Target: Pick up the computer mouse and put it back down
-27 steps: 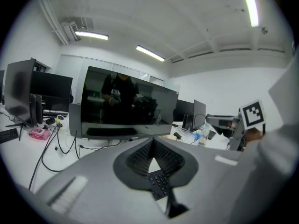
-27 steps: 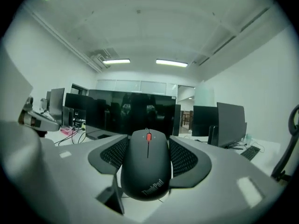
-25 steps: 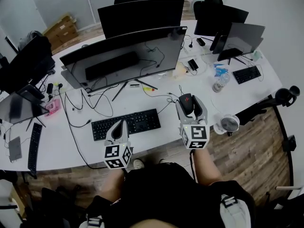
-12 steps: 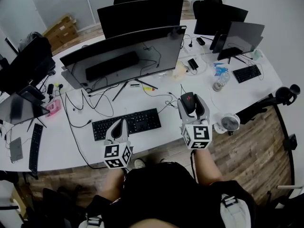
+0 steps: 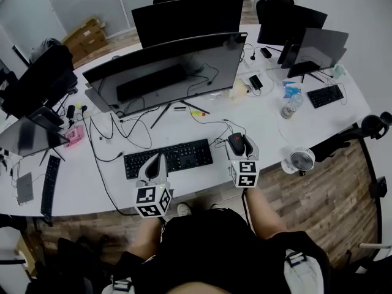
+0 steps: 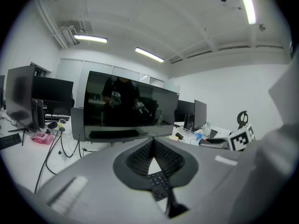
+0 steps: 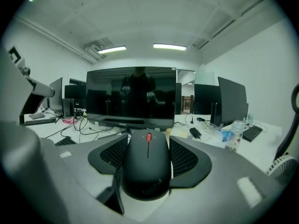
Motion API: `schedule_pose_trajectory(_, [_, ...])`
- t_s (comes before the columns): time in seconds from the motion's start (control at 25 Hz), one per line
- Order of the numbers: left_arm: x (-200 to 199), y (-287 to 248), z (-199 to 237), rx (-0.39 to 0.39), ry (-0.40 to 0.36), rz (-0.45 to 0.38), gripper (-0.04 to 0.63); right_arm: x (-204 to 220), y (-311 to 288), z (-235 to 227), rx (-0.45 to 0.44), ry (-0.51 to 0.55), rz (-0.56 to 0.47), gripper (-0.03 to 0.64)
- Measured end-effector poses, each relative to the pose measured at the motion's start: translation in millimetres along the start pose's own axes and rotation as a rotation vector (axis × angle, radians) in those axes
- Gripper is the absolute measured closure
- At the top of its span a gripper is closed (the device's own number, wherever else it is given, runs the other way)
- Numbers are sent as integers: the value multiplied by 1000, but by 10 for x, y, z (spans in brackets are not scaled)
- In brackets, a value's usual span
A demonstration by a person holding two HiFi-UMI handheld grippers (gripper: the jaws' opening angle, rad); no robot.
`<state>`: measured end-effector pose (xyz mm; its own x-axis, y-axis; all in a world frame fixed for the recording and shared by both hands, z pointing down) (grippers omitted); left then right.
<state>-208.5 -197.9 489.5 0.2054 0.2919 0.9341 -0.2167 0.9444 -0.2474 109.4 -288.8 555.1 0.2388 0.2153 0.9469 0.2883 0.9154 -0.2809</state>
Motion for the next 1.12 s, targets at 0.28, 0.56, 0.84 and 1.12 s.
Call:
schedule_pose_trajectory(0.28, [15,48,39,-25,-6,12,541,780,-278,159,-72,-33,173,342])
schedule_pose_trajectory(0.56, [28,80,19,-35,-12,24,541,1470,-425,363,-131,5,433,341])
schedule_pose_trajectory(0.84, [45,80,39,-35,-3,32,541,1460,-418,455,-171,55,385,336])
schedule_pose_trajectory(1.12, [15,36,44,-21,5,12,541,36,-94,127,-41,1,-37,463])
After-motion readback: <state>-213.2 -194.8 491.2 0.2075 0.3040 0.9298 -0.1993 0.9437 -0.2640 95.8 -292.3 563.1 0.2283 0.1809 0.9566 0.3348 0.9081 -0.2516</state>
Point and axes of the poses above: the fingertips, and each gripper's own axes: y backward along the fingers, z to its left, x out of its underside, the point moved 9 cm from there along y, backward along the fingers, and after that the axes turned 8 degrees about y, right-handed, at the moved point
